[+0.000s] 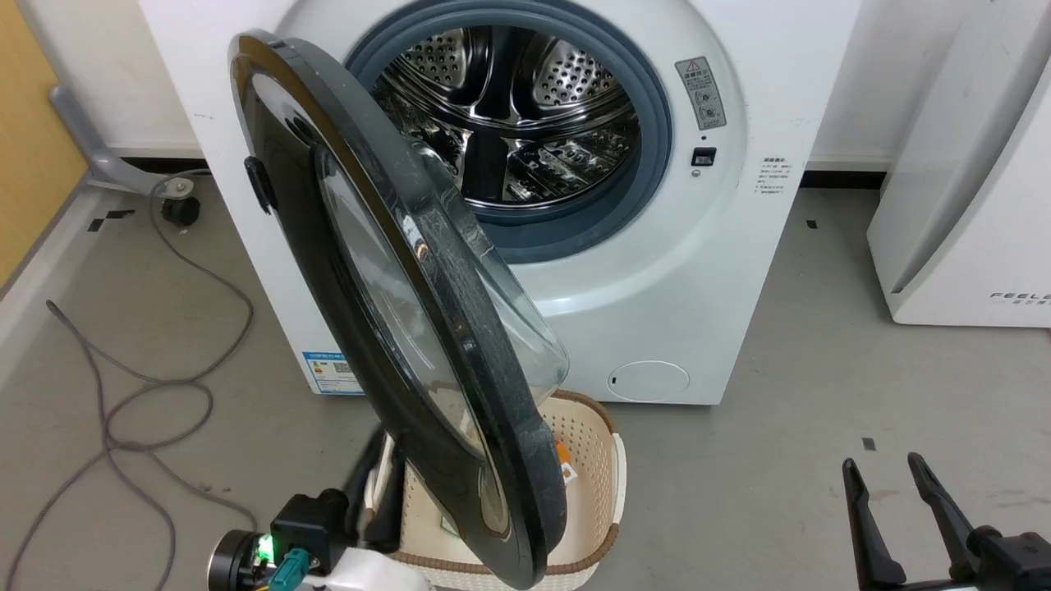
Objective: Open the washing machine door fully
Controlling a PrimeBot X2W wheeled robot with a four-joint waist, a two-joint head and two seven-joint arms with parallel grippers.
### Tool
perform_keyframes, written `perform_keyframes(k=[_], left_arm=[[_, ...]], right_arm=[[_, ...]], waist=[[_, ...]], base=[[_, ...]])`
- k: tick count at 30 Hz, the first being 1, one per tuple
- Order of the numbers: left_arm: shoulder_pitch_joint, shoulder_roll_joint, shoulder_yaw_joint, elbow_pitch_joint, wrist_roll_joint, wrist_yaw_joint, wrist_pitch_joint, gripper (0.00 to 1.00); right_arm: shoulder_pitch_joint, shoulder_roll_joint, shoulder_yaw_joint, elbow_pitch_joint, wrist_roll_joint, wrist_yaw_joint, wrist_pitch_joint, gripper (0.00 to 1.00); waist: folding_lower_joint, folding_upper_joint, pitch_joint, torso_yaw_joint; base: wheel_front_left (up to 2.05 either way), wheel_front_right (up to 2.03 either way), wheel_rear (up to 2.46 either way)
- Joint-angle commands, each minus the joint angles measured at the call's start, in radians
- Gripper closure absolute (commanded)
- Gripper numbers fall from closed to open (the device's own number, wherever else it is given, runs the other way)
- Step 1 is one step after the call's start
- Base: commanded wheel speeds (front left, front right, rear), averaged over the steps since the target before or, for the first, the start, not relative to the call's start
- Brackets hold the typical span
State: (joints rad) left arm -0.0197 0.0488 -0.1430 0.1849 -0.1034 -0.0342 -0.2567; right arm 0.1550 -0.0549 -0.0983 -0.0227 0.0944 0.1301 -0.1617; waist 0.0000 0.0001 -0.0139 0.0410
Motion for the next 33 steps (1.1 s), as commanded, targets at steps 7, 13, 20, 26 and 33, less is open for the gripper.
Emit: perform_keyframes(k=[7,13,20,26,33], left_arm=[[0.016,0.001,0.003,0.039,-0.012,0.002,-0.005,1.0],[-0.011,0.002,0.028,0.036,-0.029,0.026,-0.005,1.0],[-0.066,0.017,0.079,-0.141,-0.029,0.084,-0.001,1.0],[-0.118,0.019,0.073,-0.408,-0.016,0.104,0.016,1.0],[-0.189,0.01,-0.047,-0.668,-0.05,0.074,0.048,1.0]], right_arm=[[0.006,0.005,0.003,0.004,0.019,0.001,-0.002,0.0],[0.005,0.005,0.005,0.004,0.028,0.001,0.002,0.0],[0.003,0.005,0.004,0.009,0.034,0.001,0.001,0.0],[-0.003,0.005,0.003,0.012,0.038,0.001,-0.002,0.0],[-0.013,0.005,0.003,0.015,0.041,0.001,-0.008,0.0]], waist=[[0.0,-0.0001,-0.001,-0.001],[0.0,-0.0001,0.001,0.0],[0.0,-0.0001,0.007,0.004],[0.0,-0.0001,0.011,0.005],[0.0,-0.0001,0.029,0.003]], base=[[0.0,0.0,0.0],[0.0,0.0,0.0],[0.0,0.0,0.0],[0.0,0.0,0.0],[0.0,0.0,0.0]])
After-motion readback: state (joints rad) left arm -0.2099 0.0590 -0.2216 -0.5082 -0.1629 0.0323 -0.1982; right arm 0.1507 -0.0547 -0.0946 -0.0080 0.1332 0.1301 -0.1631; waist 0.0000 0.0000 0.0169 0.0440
